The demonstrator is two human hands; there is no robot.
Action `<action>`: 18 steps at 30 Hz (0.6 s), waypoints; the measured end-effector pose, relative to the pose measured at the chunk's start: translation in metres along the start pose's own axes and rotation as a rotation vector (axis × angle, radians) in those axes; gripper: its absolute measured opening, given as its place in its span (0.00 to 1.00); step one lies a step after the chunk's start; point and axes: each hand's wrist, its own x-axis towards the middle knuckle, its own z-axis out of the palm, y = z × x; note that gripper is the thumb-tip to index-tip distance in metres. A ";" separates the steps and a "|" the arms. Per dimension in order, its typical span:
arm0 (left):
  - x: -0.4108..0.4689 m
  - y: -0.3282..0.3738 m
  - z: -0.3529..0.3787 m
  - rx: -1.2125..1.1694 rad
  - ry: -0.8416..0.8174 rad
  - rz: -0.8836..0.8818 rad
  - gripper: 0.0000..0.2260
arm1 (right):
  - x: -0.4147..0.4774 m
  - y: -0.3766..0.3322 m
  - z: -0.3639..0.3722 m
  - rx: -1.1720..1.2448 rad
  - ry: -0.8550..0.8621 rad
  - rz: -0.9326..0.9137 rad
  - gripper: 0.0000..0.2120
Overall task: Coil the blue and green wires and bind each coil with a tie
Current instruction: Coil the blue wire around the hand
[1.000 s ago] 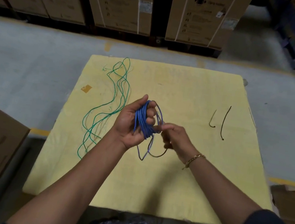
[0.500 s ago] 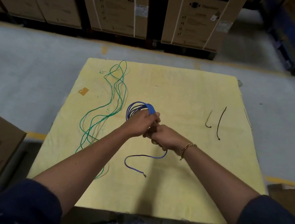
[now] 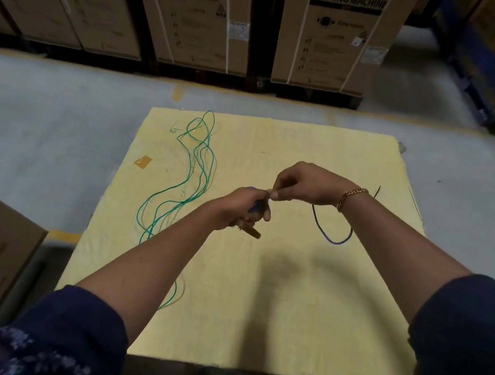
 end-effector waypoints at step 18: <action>-0.004 0.001 -0.012 -0.979 -0.440 0.225 0.21 | 0.007 0.005 0.091 1.205 0.225 0.239 0.15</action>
